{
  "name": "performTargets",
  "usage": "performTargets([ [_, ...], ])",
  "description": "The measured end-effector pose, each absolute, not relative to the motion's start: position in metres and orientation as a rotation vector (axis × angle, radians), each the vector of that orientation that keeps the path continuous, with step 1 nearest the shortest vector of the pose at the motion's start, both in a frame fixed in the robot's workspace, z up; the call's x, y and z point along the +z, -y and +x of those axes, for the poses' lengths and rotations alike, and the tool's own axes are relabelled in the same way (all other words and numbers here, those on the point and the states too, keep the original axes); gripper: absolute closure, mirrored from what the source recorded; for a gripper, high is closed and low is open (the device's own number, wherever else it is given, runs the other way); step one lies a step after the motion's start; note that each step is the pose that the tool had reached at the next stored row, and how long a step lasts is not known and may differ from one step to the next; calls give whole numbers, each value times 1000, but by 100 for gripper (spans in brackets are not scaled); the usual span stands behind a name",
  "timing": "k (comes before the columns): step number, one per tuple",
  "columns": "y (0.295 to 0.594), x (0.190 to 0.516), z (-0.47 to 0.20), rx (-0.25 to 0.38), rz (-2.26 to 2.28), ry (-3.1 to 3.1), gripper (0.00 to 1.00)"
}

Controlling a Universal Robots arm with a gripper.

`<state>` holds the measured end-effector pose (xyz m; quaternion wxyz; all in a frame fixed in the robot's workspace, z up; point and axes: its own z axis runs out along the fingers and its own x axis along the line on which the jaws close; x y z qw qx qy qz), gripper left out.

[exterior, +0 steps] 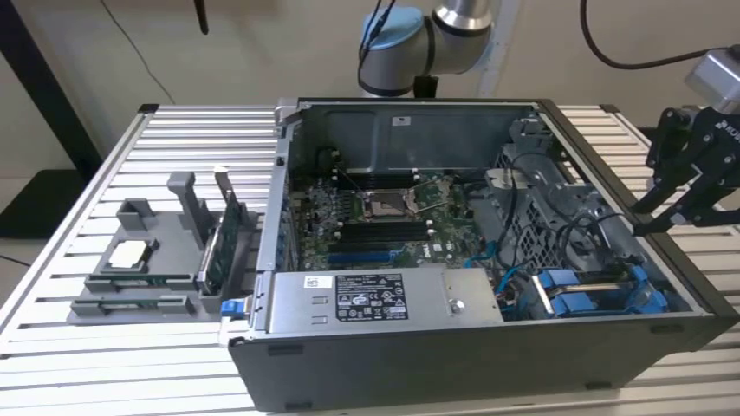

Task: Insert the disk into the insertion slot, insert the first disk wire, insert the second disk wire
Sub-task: 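Insert the second disk wire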

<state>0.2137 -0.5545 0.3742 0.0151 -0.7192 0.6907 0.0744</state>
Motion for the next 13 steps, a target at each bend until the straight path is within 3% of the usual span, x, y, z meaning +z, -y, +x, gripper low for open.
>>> performTargets([
  [4,554,374,214,193,-2258,-2172,68],
  [13,555,376,213,188,-2249,-2185,68],
])
